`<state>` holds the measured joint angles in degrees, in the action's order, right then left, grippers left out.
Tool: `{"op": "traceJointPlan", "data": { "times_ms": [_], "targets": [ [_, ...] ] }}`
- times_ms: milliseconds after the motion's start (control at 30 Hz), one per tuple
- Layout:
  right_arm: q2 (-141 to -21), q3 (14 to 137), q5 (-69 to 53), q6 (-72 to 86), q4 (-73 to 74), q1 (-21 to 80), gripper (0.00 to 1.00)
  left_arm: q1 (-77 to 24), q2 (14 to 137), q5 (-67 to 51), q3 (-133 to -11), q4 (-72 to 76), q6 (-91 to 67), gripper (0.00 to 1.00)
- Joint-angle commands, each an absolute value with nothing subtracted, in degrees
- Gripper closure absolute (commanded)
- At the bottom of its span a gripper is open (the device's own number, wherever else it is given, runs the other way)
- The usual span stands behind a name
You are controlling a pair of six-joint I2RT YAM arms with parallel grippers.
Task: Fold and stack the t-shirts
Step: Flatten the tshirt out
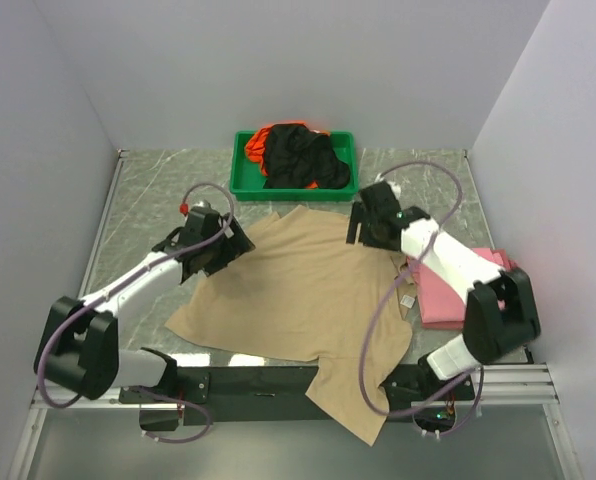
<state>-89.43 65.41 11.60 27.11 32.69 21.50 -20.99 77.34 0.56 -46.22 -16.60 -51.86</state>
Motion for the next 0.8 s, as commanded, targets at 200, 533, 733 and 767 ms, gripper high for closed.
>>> {"op": "traceJointPlan", "data": {
  "times_ms": [200, 533, 733, 767],
  "targets": [
    [-75.4, 41.5, 8.2, 38.9, 34.5, 28.5, 0.18, -27.2, 74.4, -0.2, -37.4, -15.7, -56.0, 0.01],
    [-89.2, 46.2, 7.0, 33.9, 29.3, 23.4, 0.18, -24.8, 79.4, 6.3, -37.9, -17.1, -56.4, 0.01],
    [-100.3, 59.8, 11.6, 28.2, 31.7, 18.6, 0.18, -19.8, 84.8, 2.8, -42.7, -14.3, -55.1, 0.01],
    [-101.2, 61.0, 11.0, 27.2, 31.6, 16.7, 0.18, -19.9, 85.9, 2.1, -43.1, -13.4, -54.8, 0.01]
  ]
}}
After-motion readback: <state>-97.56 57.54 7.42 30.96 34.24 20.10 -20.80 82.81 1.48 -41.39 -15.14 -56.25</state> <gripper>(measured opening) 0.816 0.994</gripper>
